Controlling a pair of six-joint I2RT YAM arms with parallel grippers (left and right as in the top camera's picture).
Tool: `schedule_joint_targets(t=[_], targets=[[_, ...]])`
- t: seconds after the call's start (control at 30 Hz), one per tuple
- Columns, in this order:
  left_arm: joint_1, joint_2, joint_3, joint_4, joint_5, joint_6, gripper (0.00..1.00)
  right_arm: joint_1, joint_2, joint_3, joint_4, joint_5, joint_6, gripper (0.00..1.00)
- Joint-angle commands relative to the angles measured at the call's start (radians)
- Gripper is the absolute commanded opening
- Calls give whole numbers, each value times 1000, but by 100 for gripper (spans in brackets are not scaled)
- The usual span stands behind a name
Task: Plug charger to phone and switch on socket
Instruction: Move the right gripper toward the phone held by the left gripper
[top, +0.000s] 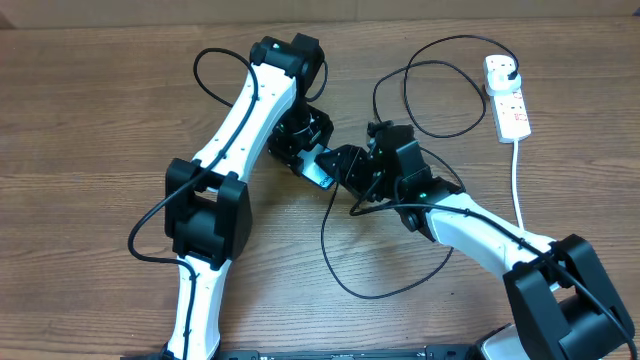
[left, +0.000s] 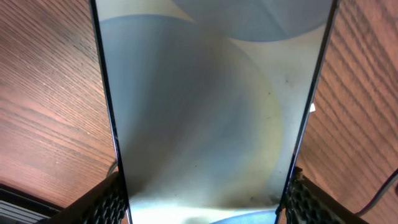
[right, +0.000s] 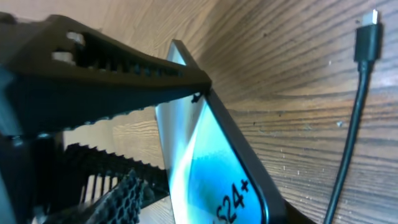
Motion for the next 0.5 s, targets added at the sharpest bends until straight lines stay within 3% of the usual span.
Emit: schedule_joint_targets(t=[0.0, 0.47], targets=[[-25, -1, 28, -8, 25, -21, 4, 22, 12, 20, 1, 55, 47, 47], [-47, -1, 28, -7, 24, -21, 4, 35, 35, 20, 2, 94, 90, 35]])
